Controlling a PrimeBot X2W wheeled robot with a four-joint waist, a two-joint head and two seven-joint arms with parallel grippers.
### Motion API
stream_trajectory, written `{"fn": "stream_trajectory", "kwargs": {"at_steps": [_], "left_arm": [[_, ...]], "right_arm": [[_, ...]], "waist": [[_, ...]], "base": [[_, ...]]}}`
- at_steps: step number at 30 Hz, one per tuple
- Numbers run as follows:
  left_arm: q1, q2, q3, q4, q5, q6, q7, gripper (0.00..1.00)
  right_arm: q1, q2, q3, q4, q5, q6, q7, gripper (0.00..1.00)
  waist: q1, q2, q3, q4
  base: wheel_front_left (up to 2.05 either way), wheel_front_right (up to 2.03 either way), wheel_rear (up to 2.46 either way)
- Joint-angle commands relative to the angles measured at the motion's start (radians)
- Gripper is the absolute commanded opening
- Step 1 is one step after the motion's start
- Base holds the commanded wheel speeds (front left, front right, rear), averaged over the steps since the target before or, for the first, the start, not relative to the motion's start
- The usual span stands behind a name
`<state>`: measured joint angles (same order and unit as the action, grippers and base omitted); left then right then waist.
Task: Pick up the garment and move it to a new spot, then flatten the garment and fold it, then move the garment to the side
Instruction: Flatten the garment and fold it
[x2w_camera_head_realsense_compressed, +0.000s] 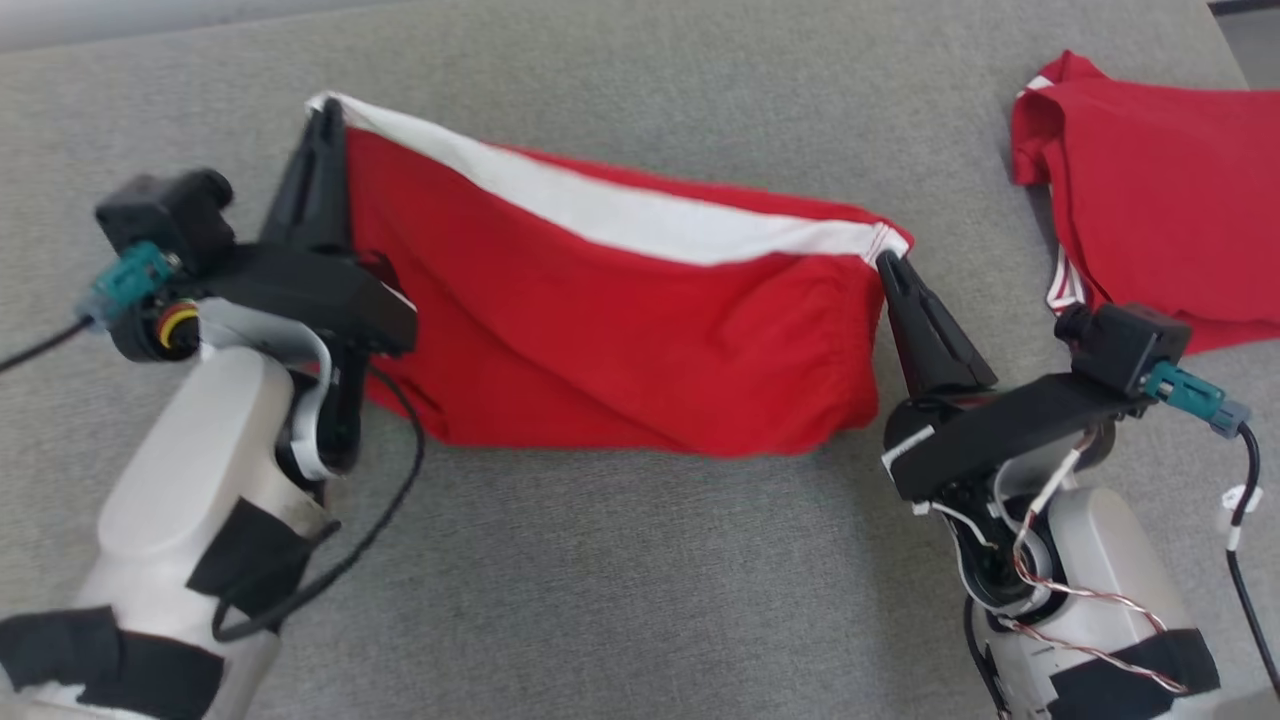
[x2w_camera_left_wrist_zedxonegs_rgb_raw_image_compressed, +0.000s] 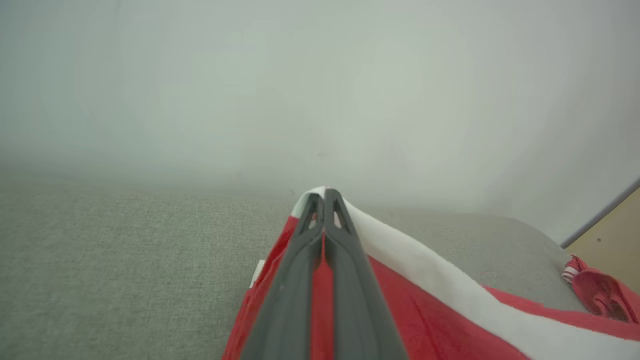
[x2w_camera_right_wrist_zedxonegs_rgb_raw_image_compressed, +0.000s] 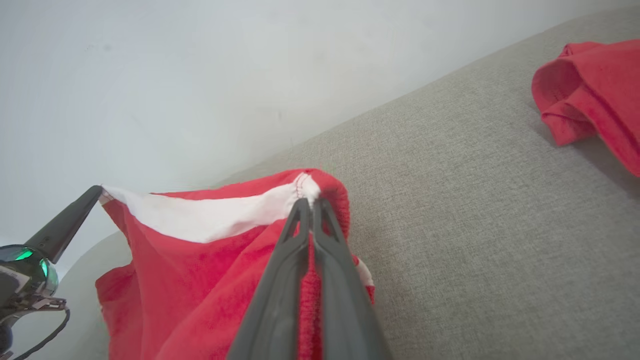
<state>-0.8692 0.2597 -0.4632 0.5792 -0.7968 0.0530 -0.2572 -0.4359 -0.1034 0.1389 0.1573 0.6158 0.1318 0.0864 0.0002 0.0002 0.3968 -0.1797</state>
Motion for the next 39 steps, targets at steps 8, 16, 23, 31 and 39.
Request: {"fn": "stream_trajectory", "kwargs": {"at_steps": [8,16,23,31,39], "left_arm": [[-0.075,0.011,-0.011,0.124,0.064,0.027,-0.004,1.0],[-0.029,0.022,-0.022,0.157,0.132,0.05,-0.009,1.0],[0.128,0.015,-0.027,0.134,0.091,0.064,0.034,1.0],[0.2,0.015,-0.006,0.123,0.024,0.066,0.113,1.0],[0.211,0.009,0.028,0.177,-0.044,0.098,0.207,1.0]], "right_arm": [[-0.057,0.029,0.044,0.063,0.016,-0.002,-0.018,1.0],[0.007,-0.018,0.056,0.031,0.039,-0.002,0.016,1.0],[0.2,-0.051,-0.036,-0.111,0.031,-0.002,0.072,1.0],[0.32,-0.01,-0.053,-0.217,-0.002,-0.002,0.119,1.0],[0.351,0.01,-0.026,-0.266,-0.039,-0.002,0.145,1.0]], "waist": [[-0.0002,-0.0002,0.038,-0.037],[-0.0002,-0.0002,0.001,0.004],[-0.0002,-0.0002,-0.084,0.031],[-0.0002,-0.0002,-0.112,-0.015],[-0.0002,-0.0002,-0.099,-0.062]], "base": [[0.0,0.0,0.0],[0.0,0.0,0.0],[0.0,0.0,0.0],[0.0,0.0,0.0],[0.0,0.0,0.0]]}}
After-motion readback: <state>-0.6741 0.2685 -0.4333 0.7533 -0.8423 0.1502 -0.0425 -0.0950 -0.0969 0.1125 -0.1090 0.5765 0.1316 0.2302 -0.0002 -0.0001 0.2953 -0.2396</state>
